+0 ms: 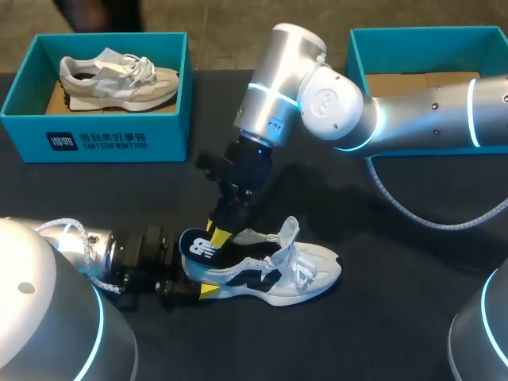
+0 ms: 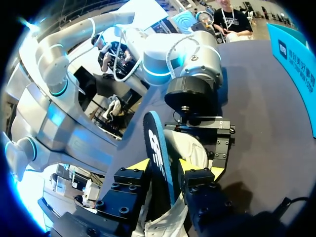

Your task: Take the shoe out of the shoebox, open the shoe tongue, remove and reinsert the insole, then place the shoe into the shoebox

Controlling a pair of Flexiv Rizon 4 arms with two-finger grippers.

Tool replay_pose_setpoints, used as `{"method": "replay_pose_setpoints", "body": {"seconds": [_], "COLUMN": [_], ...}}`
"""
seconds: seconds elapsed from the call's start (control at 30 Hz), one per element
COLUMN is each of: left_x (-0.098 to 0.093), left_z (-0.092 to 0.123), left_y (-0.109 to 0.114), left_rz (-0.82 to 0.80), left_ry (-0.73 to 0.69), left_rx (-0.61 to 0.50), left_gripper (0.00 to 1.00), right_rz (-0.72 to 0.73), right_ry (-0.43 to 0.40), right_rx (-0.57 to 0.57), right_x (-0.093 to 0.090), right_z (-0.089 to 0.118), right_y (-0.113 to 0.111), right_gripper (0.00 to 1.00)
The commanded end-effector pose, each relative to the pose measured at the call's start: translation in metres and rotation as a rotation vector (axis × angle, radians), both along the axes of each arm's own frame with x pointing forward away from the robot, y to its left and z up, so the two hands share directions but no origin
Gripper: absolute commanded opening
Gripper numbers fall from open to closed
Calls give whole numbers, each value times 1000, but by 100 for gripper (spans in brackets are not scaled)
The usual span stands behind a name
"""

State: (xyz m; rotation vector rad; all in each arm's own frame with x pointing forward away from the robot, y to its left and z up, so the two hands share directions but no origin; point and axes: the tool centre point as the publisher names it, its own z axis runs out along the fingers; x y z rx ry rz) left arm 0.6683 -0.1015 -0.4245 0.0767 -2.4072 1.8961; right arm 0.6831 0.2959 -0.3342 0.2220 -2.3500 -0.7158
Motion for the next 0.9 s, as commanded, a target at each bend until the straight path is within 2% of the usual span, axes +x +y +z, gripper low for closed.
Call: {"method": "replay_pose_setpoints", "body": {"seconds": [0.03,0.3,0.73,0.9], "left_x": [0,0,0,0], "left_z": [-6,-6,-6,-6], "left_y": [0,0,0,0], "left_rz": [2,2,2,2], "left_ry": [0,0,0,0], "left_rx": [2,2,2,2], "left_gripper": [0,0,0,0], "right_rz": [-5,-3,6,6], "right_ry": [-3,6,14,17], "right_rx": [7,26,27,22], "right_x": [-3,-7,-11,-12], "right_z": [1,0,-4,-8], "right_y": [-3,-5,-3,-2], "right_gripper": [31,25,22,14]}}
